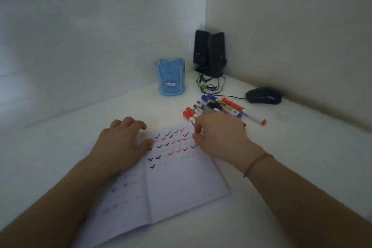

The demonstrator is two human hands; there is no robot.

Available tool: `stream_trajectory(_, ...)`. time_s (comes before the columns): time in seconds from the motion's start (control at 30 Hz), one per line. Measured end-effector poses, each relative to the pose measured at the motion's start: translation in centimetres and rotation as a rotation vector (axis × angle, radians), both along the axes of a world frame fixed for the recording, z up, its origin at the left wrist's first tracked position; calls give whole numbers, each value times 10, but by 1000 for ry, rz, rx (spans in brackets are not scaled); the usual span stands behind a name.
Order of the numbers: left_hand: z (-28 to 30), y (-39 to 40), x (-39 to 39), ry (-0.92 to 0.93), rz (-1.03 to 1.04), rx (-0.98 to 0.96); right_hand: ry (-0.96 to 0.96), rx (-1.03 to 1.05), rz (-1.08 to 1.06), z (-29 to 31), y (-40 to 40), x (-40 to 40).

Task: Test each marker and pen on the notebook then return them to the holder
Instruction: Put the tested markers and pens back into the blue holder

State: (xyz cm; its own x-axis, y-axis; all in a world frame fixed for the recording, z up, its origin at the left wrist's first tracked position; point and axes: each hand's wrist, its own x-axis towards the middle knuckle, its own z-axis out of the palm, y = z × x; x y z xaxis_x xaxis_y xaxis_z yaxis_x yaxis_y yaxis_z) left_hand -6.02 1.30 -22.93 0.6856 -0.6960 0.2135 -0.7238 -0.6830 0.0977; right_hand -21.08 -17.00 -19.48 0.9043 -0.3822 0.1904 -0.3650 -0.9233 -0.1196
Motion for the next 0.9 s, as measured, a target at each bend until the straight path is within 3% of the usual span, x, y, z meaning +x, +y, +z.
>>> stream_trajectory(0.27, 44, 68, 62, 476, 91, 215, 67, -20, -20, -10, 7, -2)
stream_trajectory(0.3, 49, 80, 68, 587, 85, 117, 69, -28, -18, -10, 8, -2)
stream_trajectory(0.47, 62, 86, 70, 1186, -174, -811, -21, 32, -30, -11, 10, -3)
stream_trajectory(0.53, 64, 61, 47, 1322, -331, -871, -76, 183, -31, -11, 6, -4)
stream_trajectory(0.6, 63, 34, 17, 1226, -351, -701, -138, 607, 12, -10, 6, -5)
stream_trajectory(0.67, 60, 15, -16, 889, -336, -309, -127, 990, 87, -8, 14, -5)
stream_trajectory(0.77, 46, 5, -59, 451, -375, 195, -123, 1033, 182, -13, 21, -4)
stream_trajectory(0.9, 24, 1, -78, 228, -503, 340, -181, 961, 188, -15, 19, -3)
